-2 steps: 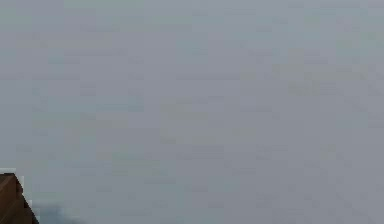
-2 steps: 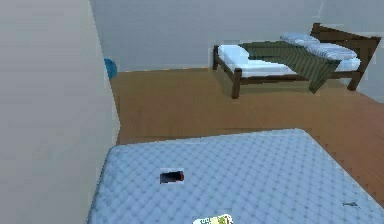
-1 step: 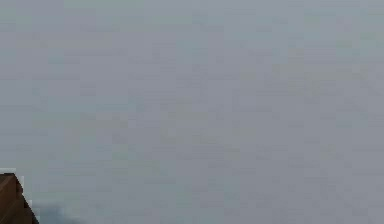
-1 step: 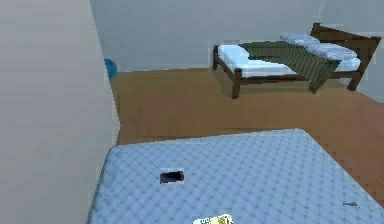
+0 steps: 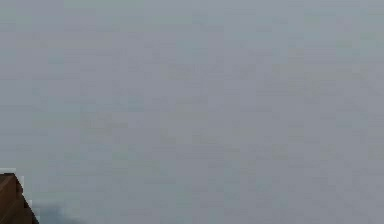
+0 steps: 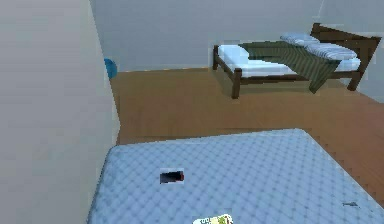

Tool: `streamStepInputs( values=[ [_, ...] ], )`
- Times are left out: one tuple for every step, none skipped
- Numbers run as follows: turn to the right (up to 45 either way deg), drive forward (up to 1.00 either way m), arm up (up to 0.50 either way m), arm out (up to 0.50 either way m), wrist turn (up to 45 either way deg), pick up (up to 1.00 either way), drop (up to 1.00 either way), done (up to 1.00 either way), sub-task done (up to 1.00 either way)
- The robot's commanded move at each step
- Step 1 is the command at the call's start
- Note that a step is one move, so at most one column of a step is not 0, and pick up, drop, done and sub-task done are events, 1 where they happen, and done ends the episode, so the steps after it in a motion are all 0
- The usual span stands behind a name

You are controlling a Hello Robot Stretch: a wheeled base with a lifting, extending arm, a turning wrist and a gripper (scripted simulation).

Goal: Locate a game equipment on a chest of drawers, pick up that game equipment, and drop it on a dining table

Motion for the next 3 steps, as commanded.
streamStepInputs(
  values=[
    [-27.0, 0.0, 0.0, 0.0, 0.0, 0.0, 0.0, 0.0, 0.0],
    [0.0, 0.3, 0.0, 0.0, 0.0, 0.0, 0.0, 0.0, 0.0],
    [-3.0, 0.0, 0.0, 0.0, 0.0, 0.0, 0.0, 0.0, 0.0]
  ],
)
